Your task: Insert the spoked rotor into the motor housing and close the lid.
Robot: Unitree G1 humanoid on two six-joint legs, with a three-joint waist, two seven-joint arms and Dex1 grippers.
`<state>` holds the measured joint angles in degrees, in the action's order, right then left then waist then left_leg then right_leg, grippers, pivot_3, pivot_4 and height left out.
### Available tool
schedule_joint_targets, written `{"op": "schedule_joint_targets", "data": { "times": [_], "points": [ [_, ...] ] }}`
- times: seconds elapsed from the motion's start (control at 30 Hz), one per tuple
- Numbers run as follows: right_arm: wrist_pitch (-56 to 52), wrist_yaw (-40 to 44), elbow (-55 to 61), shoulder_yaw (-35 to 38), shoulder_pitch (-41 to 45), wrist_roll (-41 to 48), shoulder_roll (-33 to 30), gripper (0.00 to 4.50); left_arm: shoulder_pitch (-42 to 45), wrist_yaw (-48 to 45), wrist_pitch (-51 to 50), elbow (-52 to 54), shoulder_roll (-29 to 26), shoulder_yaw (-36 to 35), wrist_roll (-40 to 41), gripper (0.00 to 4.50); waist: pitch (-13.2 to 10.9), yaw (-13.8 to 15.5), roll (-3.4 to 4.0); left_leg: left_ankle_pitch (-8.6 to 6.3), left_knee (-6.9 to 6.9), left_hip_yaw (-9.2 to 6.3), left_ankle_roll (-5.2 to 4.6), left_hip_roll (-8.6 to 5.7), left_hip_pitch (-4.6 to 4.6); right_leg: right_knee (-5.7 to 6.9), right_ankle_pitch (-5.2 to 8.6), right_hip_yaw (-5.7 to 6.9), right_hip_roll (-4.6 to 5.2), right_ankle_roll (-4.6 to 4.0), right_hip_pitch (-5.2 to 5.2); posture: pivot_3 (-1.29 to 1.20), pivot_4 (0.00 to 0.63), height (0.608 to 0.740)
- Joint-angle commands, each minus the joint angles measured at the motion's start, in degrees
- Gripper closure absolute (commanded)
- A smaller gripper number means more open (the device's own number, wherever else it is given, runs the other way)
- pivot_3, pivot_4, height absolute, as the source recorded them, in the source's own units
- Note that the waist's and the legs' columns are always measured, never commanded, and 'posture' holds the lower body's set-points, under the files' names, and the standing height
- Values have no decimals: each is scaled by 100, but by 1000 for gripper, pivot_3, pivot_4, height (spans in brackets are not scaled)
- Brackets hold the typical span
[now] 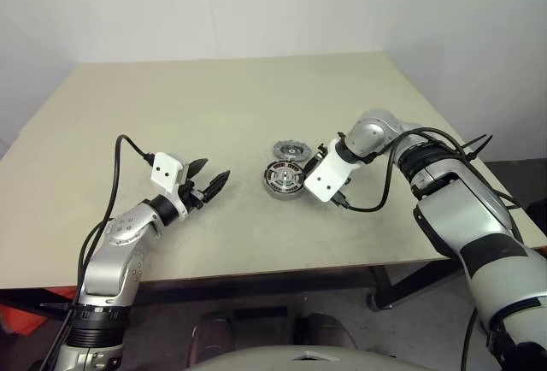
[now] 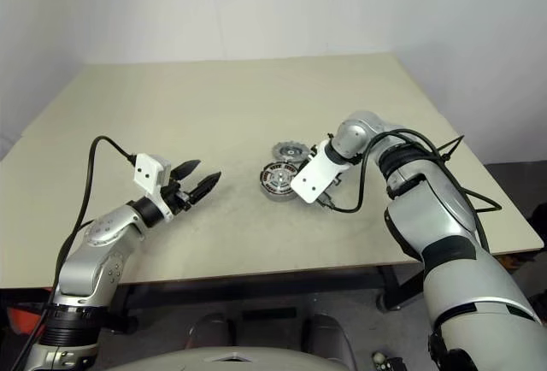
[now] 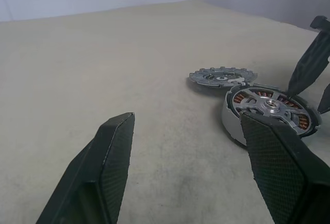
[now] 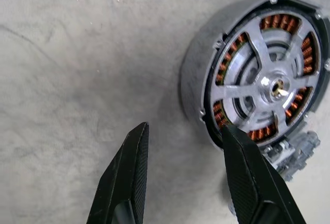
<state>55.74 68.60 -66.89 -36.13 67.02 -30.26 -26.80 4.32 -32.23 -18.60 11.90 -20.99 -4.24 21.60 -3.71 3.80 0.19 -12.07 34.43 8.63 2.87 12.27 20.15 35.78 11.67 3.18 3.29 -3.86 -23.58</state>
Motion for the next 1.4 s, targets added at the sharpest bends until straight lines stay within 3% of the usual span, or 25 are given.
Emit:
{"op": "schedule_joint_targets", "data": {
  "times": [0.03,0.27,0.43,0.8,0.9,1.4],
  "points": [
    [3,11,157,118,44,141,14,2065,61,-5,96,192,-38,-72,24,1044,0,0,0,0,1,0,0,0,0,0,0,0,0,0,0,0,0,740],
    [-124,-77,59,107,93,91,117,2065,51,15,115,180,-18,-64,8,1044,0,-1,0,-1,4,0,-1,2,0,1,0,0,-1,0,0,0,0,740],
    [-166,-194,40,148,79,90,159,3684,50,29,118,189,-14,-67,5,1044,0,-2,-1,-1,5,0,-1,2,-4,2,0,0,-1,0,4,0,0,740],
    [-416,-153,36,380,120,321,209,3684,44,51,147,161,32,-53,-6,1044,0,-97,-1,-1,5,-1,-1,4,-3,0,0,0,-2,-1,17,0,0,740],
    [-392,-159,43,408,123,317,202,4463,51,56,159,143,59,-45,-18,1044,1,-145,-1,-1,5,-1,-1,4,-1,0,0,0,-2,-1,17,0,0,740],
    [-394,-454,20,397,142,153,227,4463,10,76,186,149,93,-56,-30,1044,-1,-130,1,-3,10,-2,-5,5,-1,-1,-2,0,-2,-4,14,0,0,740]
  ]
}}
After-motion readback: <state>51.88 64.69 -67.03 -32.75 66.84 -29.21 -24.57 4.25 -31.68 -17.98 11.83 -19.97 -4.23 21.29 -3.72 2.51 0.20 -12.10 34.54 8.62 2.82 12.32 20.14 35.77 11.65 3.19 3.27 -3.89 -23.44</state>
